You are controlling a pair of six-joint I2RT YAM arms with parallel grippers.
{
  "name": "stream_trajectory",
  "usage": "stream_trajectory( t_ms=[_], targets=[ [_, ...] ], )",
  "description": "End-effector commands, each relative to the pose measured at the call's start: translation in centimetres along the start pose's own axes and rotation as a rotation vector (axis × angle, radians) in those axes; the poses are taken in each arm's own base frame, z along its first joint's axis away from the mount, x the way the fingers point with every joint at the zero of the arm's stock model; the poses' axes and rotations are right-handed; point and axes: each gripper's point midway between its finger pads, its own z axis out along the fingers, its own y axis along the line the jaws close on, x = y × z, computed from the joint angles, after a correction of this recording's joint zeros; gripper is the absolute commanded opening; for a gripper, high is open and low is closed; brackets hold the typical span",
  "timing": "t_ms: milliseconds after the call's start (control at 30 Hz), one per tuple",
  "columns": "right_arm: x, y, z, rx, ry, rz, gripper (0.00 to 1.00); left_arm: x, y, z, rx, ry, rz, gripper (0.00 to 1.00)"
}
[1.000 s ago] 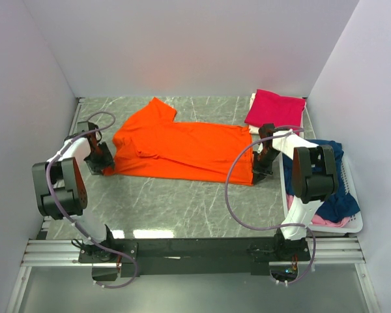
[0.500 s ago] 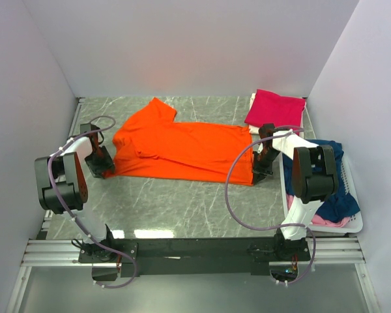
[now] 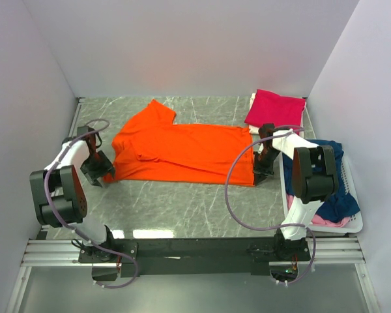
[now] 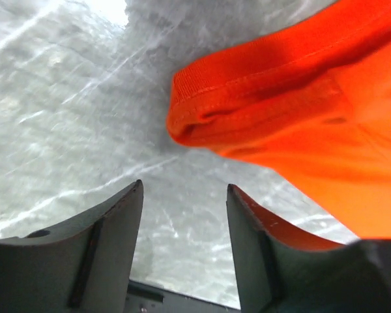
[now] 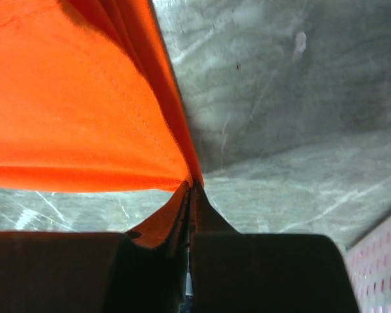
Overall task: Fold and stack the t-shirts
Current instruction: Fold the tshirt
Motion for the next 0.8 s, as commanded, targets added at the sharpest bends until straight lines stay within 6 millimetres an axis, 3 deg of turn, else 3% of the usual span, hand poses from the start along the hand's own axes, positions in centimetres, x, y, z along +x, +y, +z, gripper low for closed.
stream_trajectory(
  t_ms=[0,67,100,133,200,267,367,467,600,767],
  targets=[
    [-1.0,0.2,-3.4,0.017,-0.084,-0.032,0.06,-2.9,-1.2,-3.6,0.036,-0.095,-0.034,0.61],
    [-1.7,0.3,-4.7,0.026,-0.117,-0.031,0.16,-5.3,-2.5,-5.2,0.074,-0.144,-0.042,0.63],
    [-1.8,0.3,-5.2,0.032,-0.129,-0.029,0.27,-6.1,-3.3,-5.7,0.098,-0.162,-0.046,0.63],
    [-2.0,0.3,-5.8,0.036,-0.142,-0.031,0.31,-7.9,-4.2,-6.7,0.123,-0.201,-0.049,0.63],
    [-2.6,0.7,-7.4,0.045,-0.186,-0.036,0.37,-9.4,-5.7,-7.3,0.163,-0.232,-0.041,0.63],
    [-2.9,1.1,-8.6,0.049,-0.218,-0.042,0.39,-11.4,-7.8,-7.7,0.203,-0.261,-0.026,0.63],
    [-3.8,3.6,-10.1,0.004,-0.28,-0.093,0.4,-13.5,-10.6,-7.3,0.254,-0.281,-0.008,0.63],
    [-3.5,6.8,-9.6,-0.072,-0.283,-0.156,0.4,-14.7,-13.3,-6.2,0.327,-0.259,-0.009,0.63],
    [-2.2,11.1,-7.8,-0.204,-0.234,-0.209,0.4,-15.6,-15.2,-4.1,0.383,-0.238,-0.033,0.63],
    [-1.2,13.9,-4.6,-0.27,-0.182,-0.221,0.4,-16.0,-17.2,-1.9,0.45,-0.211,-0.028,0.63]
  ],
)
